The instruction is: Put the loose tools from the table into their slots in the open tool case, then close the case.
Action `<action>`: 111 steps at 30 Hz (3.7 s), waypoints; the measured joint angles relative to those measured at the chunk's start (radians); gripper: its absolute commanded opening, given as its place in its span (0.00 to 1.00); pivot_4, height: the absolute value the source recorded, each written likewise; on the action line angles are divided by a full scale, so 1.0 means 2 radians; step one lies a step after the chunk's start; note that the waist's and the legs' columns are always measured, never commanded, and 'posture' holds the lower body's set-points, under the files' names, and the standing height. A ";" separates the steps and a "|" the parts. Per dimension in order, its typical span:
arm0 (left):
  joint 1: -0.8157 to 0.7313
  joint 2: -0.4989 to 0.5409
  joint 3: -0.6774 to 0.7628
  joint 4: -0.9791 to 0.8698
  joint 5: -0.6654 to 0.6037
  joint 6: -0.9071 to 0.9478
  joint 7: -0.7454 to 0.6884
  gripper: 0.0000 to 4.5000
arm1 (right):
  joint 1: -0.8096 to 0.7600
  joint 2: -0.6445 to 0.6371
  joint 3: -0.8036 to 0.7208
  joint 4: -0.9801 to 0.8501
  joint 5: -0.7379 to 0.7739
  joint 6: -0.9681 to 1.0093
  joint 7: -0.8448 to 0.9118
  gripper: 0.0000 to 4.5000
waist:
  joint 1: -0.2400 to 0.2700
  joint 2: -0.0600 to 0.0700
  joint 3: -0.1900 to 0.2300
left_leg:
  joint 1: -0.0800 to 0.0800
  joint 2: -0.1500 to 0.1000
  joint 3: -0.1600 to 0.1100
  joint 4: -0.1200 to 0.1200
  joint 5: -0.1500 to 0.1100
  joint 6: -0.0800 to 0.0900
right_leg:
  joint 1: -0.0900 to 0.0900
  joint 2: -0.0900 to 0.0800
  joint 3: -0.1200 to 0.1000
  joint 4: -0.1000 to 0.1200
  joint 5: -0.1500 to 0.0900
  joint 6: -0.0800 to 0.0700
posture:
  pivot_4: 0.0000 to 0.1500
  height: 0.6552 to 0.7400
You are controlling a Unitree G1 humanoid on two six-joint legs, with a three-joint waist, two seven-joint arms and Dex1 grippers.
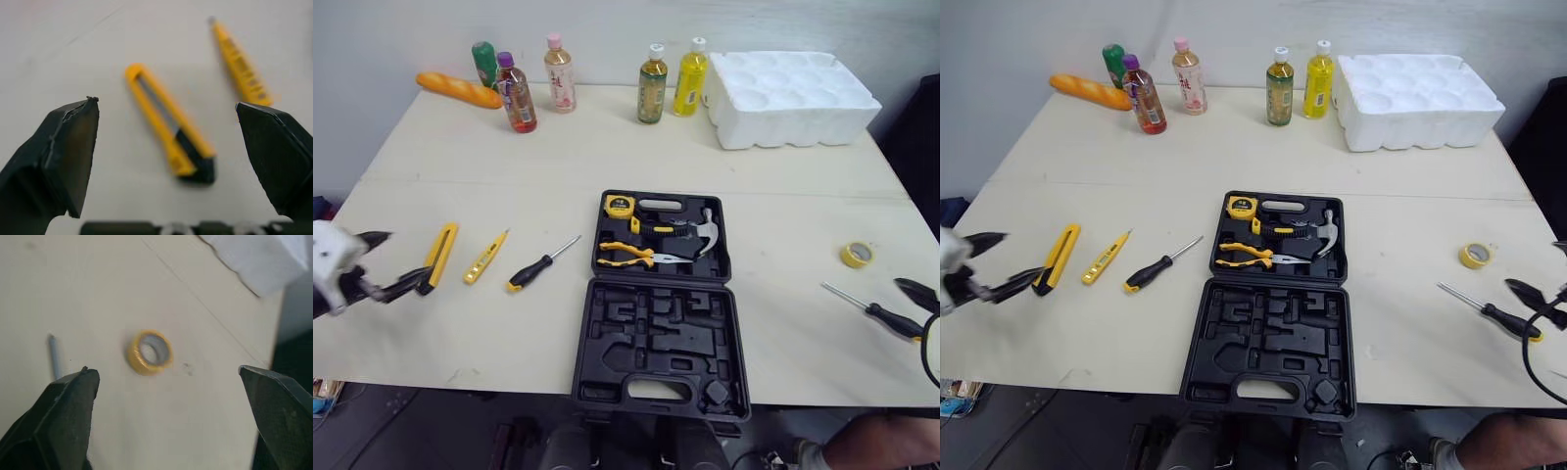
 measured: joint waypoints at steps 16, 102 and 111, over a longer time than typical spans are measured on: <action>0.074 0.034 0.092 0.180 0.005 -0.051 0.138 0.99 | 0.062 -0.020 -0.023 0.170 -0.039 -0.105 -0.168 1.00 | -0.005 0.000 0.000 | 0.000 0.001 0.005 0.000 -0.001 -0.002 | -0.004 0.000 0.004 0.003 0.000 -0.001 | 1.00 1.00; -0.167 -0.027 -0.374 -0.254 0.020 0.348 0.031 0.53 | -0.051 0.204 0.228 -0.423 0.183 0.179 0.096 1.00 | 0.009 -0.001 0.000 | -0.001 0.001 0.007 0.004 -0.001 0.000 | -0.006 0.002 0.007 0.009 0.000 -0.001 | 1.00 1.00; -0.165 -0.029 -0.375 -0.244 0.026 0.333 0.032 0.26 | -0.051 0.205 0.232 -0.422 0.179 0.177 0.096 1.00 | 0.008 0.000 -0.001 | 0.000 0.002 0.007 0.004 -0.001 0.000 | -0.006 0.002 0.007 0.008 0.000 -0.001 | 1.00 1.00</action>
